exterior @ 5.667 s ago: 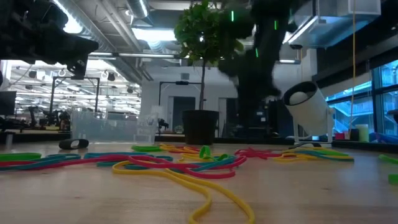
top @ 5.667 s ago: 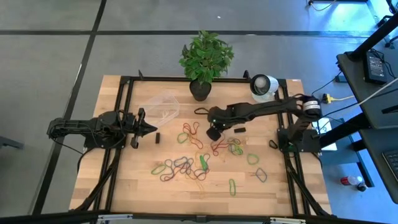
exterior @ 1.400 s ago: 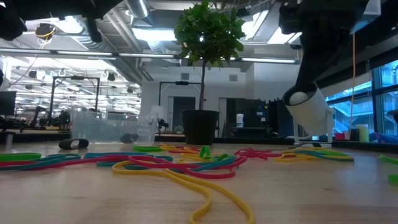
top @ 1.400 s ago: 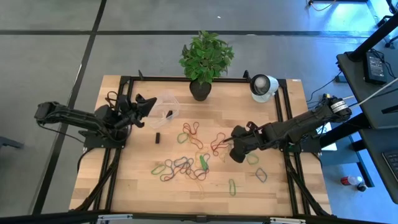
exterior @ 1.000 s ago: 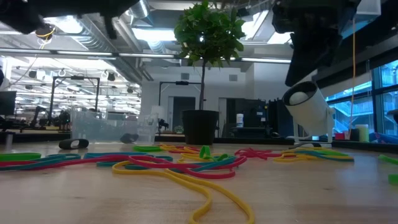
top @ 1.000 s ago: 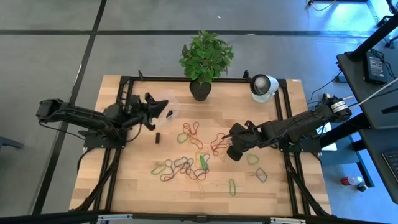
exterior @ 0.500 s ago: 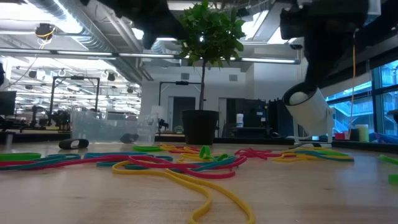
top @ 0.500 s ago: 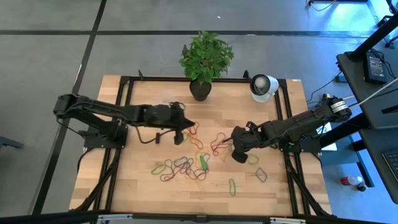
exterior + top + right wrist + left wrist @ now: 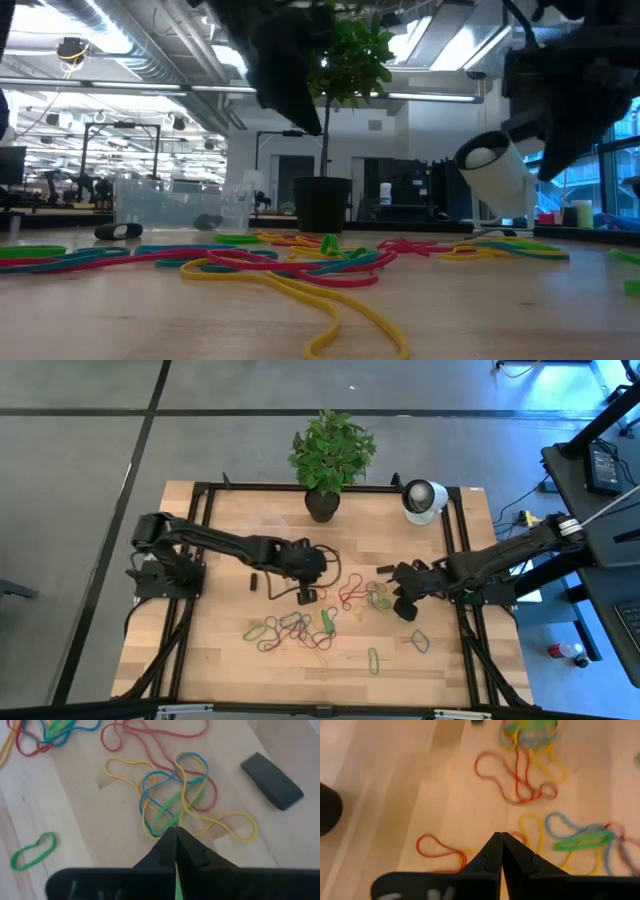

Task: Pick and place rubber bands into bin
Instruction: Put the red rubber band into the transparent bin

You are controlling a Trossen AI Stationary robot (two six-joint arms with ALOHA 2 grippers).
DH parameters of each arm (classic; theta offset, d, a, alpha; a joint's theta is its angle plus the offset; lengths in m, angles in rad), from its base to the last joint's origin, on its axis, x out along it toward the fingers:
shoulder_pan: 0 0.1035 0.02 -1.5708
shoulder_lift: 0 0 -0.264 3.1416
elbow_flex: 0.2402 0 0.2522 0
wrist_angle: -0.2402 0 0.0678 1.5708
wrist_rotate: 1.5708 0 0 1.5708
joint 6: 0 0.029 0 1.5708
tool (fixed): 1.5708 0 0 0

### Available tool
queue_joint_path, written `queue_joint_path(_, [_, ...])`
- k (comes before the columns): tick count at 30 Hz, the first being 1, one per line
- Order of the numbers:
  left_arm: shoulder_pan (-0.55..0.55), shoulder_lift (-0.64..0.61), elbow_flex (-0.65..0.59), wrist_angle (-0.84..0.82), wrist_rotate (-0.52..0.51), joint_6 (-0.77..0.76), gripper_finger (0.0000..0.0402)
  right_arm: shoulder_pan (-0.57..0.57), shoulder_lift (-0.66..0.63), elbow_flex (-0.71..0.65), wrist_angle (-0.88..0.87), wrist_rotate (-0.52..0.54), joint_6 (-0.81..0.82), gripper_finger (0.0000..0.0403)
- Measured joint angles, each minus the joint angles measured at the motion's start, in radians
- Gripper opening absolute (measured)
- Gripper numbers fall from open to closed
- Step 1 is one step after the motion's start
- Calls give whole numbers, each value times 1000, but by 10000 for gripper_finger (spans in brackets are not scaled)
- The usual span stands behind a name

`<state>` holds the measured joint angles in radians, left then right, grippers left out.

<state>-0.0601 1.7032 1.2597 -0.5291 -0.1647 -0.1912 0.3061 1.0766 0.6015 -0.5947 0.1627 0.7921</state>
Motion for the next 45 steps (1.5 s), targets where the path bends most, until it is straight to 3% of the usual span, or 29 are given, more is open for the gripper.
queue_joint_path(3, [13, 72, 64, -74, -13, -40, 2, 0, -32, -13, 0, 0, 41, 10])
queue_joint_path(6, [52, 139, 120, -139, -32, -190, 2, 0, -42, -13, 5, 1, 41, 12])
queue_joint_path(10, [107, 212, 152, -123, -19, -289, 11, 0, -41, -13, 14, 1, 13, 9])
queue_joint_path(19, [184, 316, 170, -150, 1, -482, 115, 0, -41, -13, 20, 1, -13, 13])
queue_joint_path(23, [210, 331, 168, -179, -25, -585, 138, 0, -41, -13, 22, 1, -15, 15])
queue_joint_path(32, [241, 331, 168, -190, -41, -685, 110, 0, -41, -13, 28, 1, -38, 16])
queue_joint_path(45, [205, 415, 173, -207, -40, -688, 64, 0, -41, -13, 31, 1, -68, 16])
